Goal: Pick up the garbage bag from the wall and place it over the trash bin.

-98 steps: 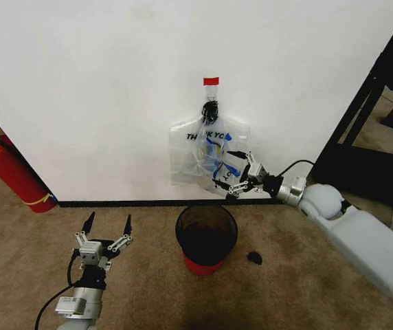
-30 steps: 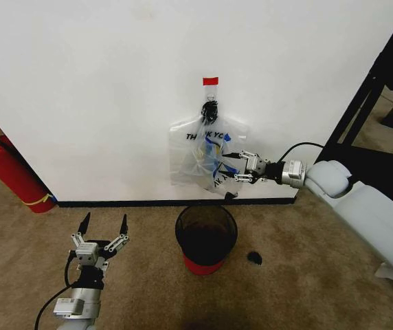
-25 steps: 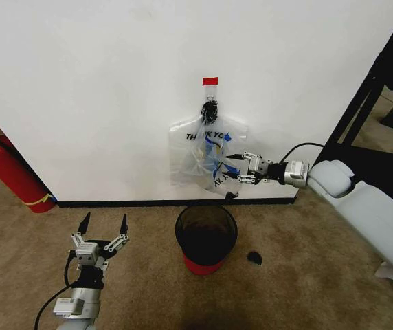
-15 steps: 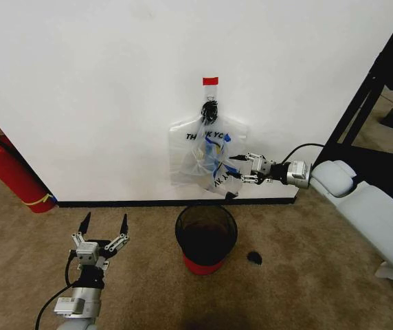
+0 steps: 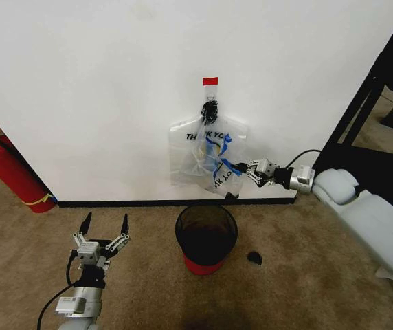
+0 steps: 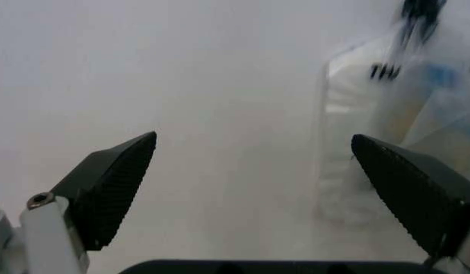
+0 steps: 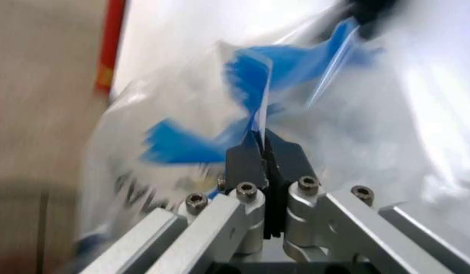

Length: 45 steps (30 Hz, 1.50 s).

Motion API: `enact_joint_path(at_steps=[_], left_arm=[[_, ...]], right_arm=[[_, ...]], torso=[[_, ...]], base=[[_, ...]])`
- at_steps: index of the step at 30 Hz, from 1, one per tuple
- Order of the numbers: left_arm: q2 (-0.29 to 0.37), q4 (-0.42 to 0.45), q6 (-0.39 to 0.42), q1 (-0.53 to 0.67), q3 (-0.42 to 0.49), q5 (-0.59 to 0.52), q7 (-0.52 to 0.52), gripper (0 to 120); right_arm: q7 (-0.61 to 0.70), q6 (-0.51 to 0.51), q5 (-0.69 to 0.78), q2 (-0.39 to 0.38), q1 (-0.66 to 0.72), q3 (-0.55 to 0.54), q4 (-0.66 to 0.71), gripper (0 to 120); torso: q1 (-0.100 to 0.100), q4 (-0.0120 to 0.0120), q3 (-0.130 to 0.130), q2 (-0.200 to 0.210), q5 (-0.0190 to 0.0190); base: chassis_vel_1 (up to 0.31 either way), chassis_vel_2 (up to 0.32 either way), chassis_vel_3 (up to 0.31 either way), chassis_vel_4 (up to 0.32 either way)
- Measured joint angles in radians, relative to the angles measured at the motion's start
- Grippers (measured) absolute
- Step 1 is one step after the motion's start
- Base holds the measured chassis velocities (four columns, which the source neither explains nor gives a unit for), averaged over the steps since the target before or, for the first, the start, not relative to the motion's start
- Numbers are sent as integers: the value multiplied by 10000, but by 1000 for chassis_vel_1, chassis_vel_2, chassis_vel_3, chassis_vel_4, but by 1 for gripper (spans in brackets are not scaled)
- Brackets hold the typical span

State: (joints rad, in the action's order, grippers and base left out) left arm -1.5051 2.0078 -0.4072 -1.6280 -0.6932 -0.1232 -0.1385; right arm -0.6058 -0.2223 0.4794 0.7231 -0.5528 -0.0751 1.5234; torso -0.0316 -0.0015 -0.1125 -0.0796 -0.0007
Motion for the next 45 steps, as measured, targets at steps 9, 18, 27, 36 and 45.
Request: enact_joint_path(at_steps=[9, 18, 27, 36, 45], left_arm=[[645, 571, -67, 1305, 1313, -209, 109, 100], [2609, -168, 527, 3485, 2827, 1479, -1128, 100], [5711, -1067, 1871, 6700, 5897, 918, -179, 100], [7461, -509, 4577, 10476, 10633, -3254, 2792, 100], [7220, -479, 7045, 14258, 13285, -4921, 4740, 95]], right_arm=[[2323, -1401, 3750, 273, -2066, 860, 878, 0], [2268, -1758, 3979, 583, -2704, 1077, 1039, 0], [2112, -1844, 3678, 353, -2412, 822, 845, 0], [2039, -1931, 3535, 613, -2277, 804, 555, 0], [2003, -2003, 3187, 898, -2178, 733, 448, 0]], torso=[[2, -1, 1, -1, 0], [1, 0, 0, -1, -5], [0, -1, 0, -1, 2], [-1, 0, -1, 0, -4], [0, 0, 0, -1, -2]], base=[[0, 0, 0, 0], [0, 0, 0, 0], [0, 0, 0, 0], [0, 0, 0, 0], [0, 0, 0, 0]])
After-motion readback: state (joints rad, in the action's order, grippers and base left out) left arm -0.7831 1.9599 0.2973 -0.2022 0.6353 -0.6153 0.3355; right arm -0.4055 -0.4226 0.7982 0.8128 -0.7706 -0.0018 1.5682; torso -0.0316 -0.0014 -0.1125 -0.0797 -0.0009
